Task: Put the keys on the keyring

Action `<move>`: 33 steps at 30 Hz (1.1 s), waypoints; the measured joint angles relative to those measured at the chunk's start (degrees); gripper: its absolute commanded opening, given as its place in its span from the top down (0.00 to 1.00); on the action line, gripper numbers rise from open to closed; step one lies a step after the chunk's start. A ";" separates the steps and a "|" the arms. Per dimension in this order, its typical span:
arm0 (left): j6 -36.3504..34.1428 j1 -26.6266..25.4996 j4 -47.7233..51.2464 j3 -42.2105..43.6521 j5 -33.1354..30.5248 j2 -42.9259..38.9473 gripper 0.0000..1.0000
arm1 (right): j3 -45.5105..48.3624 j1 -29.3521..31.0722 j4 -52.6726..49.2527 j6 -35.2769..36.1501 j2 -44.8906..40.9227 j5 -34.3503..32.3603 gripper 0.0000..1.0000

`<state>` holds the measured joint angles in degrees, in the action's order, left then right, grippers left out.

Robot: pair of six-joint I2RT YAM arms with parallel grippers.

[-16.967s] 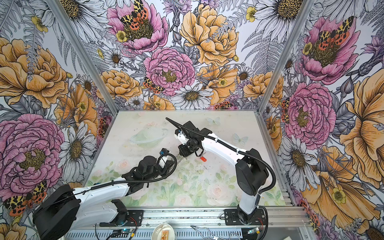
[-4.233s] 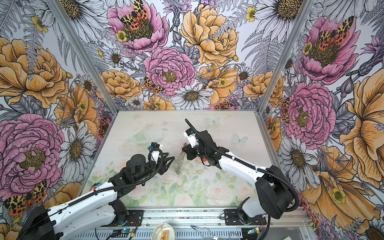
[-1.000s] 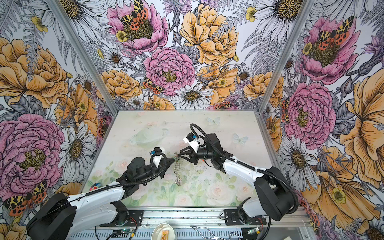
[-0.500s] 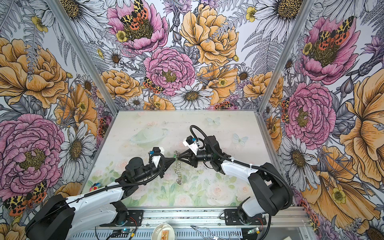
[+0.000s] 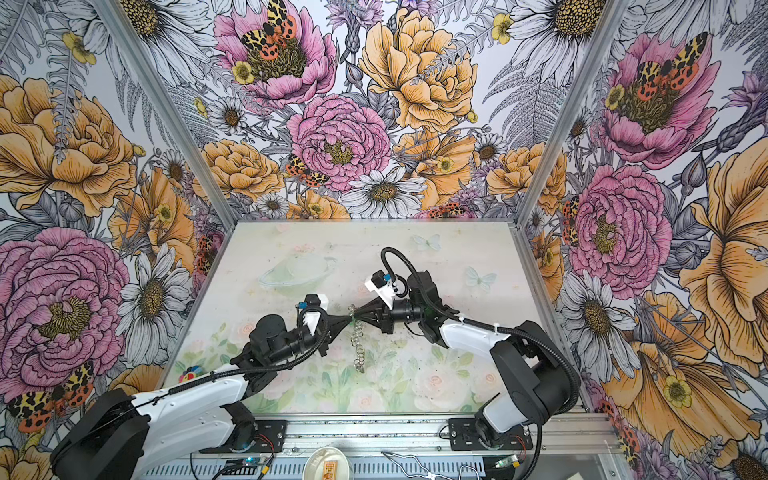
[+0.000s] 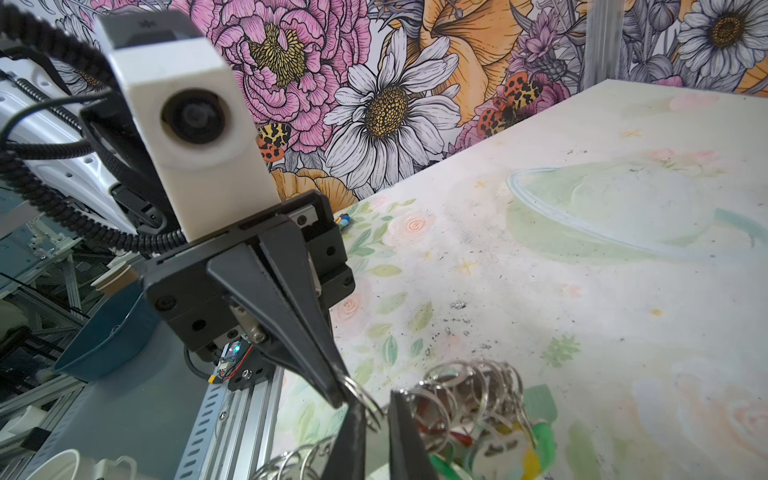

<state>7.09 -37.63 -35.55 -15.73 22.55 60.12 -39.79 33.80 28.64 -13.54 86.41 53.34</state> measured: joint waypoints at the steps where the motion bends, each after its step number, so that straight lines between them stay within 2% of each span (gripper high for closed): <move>1: 0.00 0.00 -0.17 0.00 0.00 0.00 1.00 | 0.00 0.04 0.20 -0.24 0.11 0.09 0.91; 7: 0.02 0.59 -0.42 0.00 -0.39 0.02 1.00 | 0.00 0.04 0.42 -0.39 0.42 0.26 1.00; 15: -0.02 0.68 -0.04 0.00 -0.61 0.13 1.00 | 0.00 0.98 -3.67 2.34 -1.73 -3.21 1.00; 20: -0.76 0.39 1.25 -0.15 -1.38 0.33 1.00 | -1.01 2.32 -9.33 4.68 -3.39 -7.80 1.00; 27: -3.37 -0.13 6.05 -1.97 -2.89 1.66 0.77 | -6.03 5.27 -24.13 11.45 -5.22 -18.08 1.00; 29: -4.09 -0.37 7.13 -2.27 -2.97 1.66 0.74 | -7.26 6.12 -27.43 13.60 -5.75 -21.09 1.00; 33: -4.72 -0.66 8.66 -2.40 -2.99 1.64 0.73 | -8.24 7.26 -32.35 17.11 -7.08 -25.59 1.00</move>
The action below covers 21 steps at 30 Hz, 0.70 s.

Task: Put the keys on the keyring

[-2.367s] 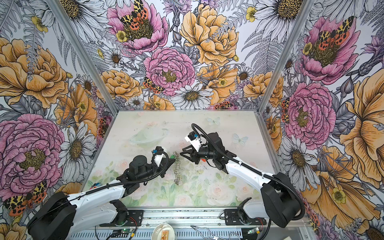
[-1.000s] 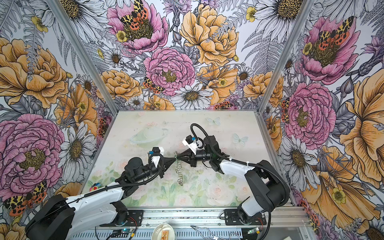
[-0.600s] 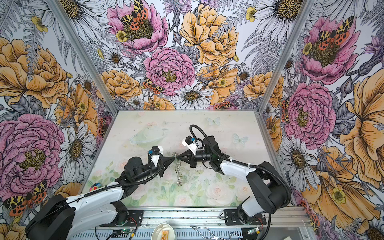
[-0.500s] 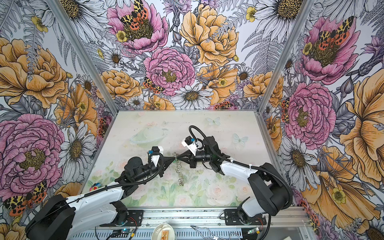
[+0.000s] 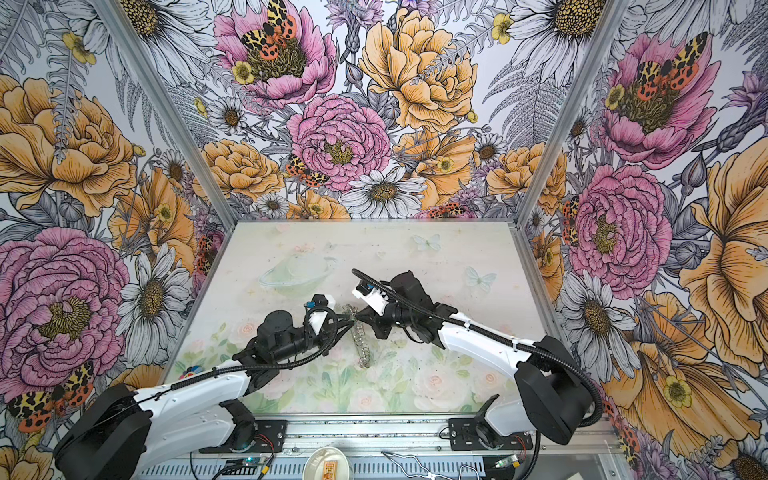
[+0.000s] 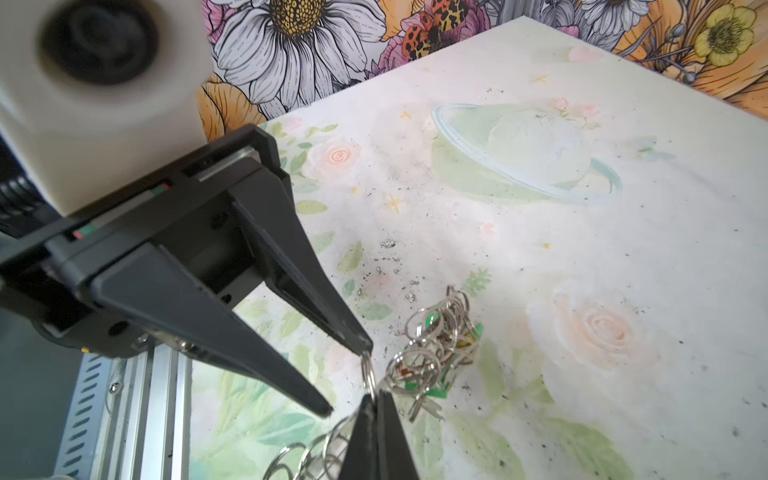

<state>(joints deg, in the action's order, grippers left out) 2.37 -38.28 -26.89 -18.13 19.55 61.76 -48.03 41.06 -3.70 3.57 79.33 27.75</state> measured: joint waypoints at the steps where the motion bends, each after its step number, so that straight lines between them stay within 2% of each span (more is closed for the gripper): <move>1: -0.04 0.00 0.20 -0.02 0.00 0.00 0.73 | -0.44 0.31 -1.22 0.79 -0.15 -0.98 1.00; 7: -0.48 0.00 1.03 -0.31 0.00 -0.15 0.74 | -2.80 2.10 -6.51 5.11 -0.35 -6.03 1.00; 13: -0.83 0.07 0.00 -0.31 0.26 -0.72 0.81 | -2.84 3.65 -9.03 8.35 -0.81 -9.27 1.00; 21: -0.85 0.26 -3.63 -0.31 2.54 0.98 0.79 | -2.84 6.71 -9.55 11.43 -0.96 -11.72 1.00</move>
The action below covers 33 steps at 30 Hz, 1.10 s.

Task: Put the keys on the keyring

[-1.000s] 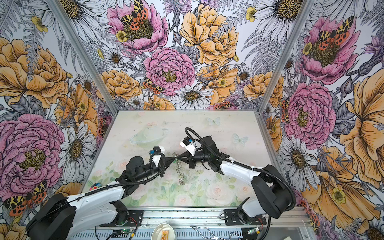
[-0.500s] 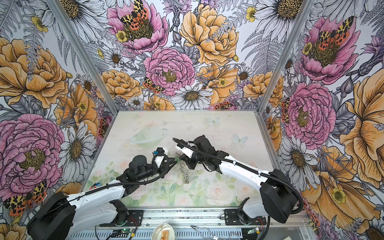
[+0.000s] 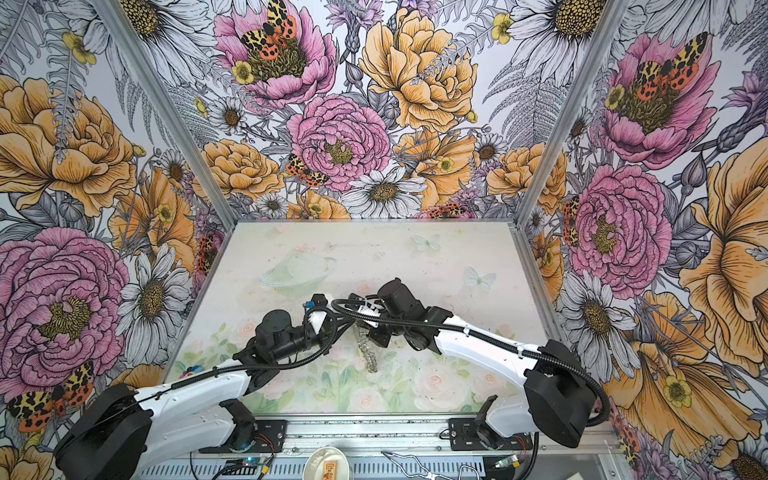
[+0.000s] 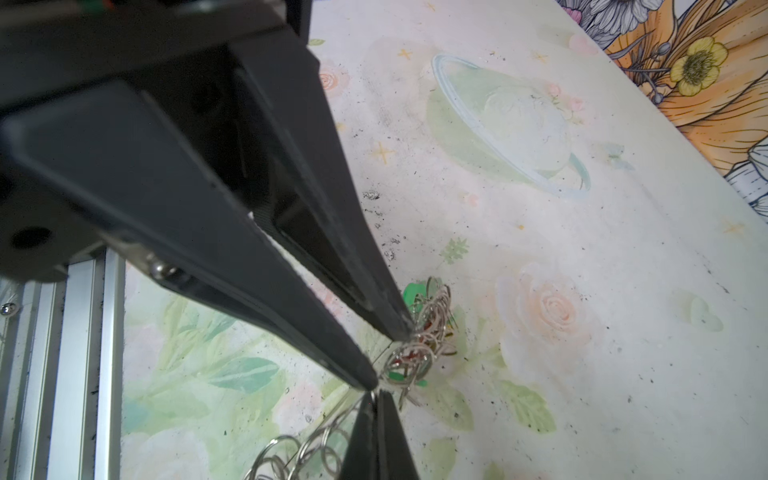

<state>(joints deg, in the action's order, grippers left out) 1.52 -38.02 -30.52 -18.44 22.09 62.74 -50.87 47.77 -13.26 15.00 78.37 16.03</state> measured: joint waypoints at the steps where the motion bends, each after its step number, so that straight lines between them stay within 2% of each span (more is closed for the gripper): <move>1: 0.00 0.00 -0.13 0.00 0.46 0.52 0.79 | 0.00 0.26 -0.04 0.20 0.00 -0.24 1.00; 11: -0.02 0.81 -0.63 0.00 3.06 1.75 0.80 | 0.00 0.70 -0.68 1.62 0.22 -1.49 1.00; 33: 0.00 1.84 -1.92 0.79 3.30 2.64 0.80 | -0.61 2.69 0.15 3.89 2.36 -7.43 1.00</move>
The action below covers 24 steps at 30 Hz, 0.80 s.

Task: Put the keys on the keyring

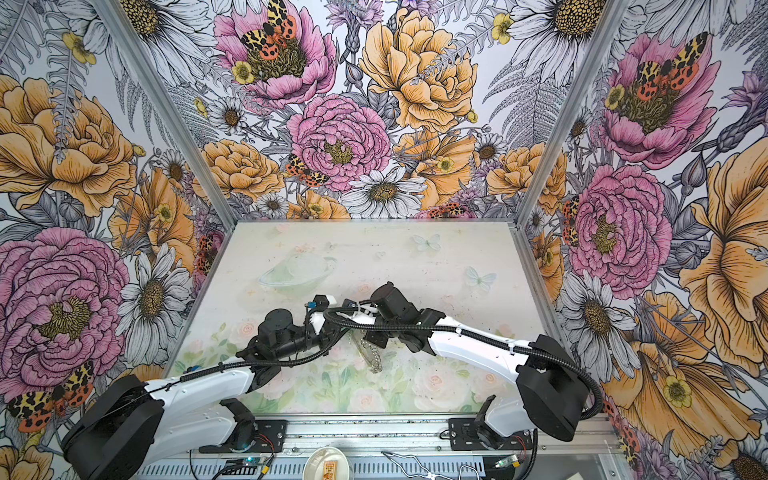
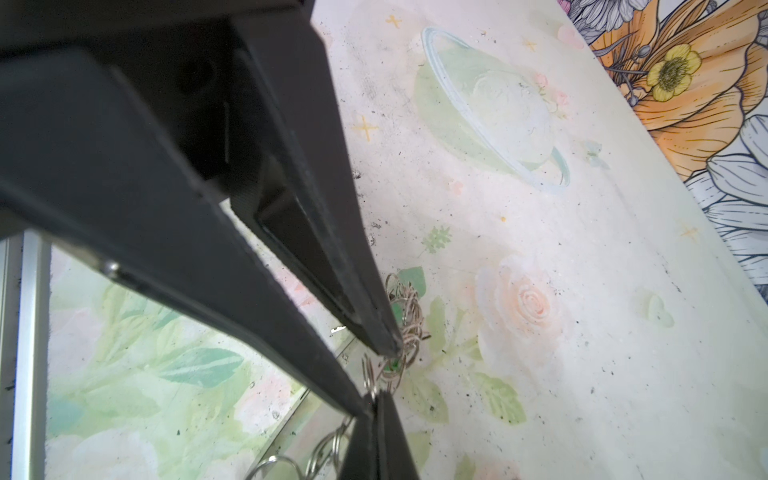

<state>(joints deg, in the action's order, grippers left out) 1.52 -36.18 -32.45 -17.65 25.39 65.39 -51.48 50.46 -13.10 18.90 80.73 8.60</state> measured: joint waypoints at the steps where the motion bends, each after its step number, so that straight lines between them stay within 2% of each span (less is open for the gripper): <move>1: 0.00 0.00 0.00 0.00 0.00 0.00 0.80 | -0.09 0.24 -0.02 0.31 0.00 -0.44 1.00; 12: 0.00 0.00 0.00 0.00 0.44 0.04 0.80 | -0.87 2.12 -1.77 3.39 0.00 -5.44 1.00; 24: -0.24 0.00 -0.35 0.02 1.53 1.92 0.80 | -1.88 3.26 -3.85 5.05 0.00 -8.00 1.00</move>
<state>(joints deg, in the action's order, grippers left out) 1.28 -36.18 -32.80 -17.63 26.92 67.31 -53.36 53.71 -16.95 23.94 80.73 0.60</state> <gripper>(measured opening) 0.204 0.046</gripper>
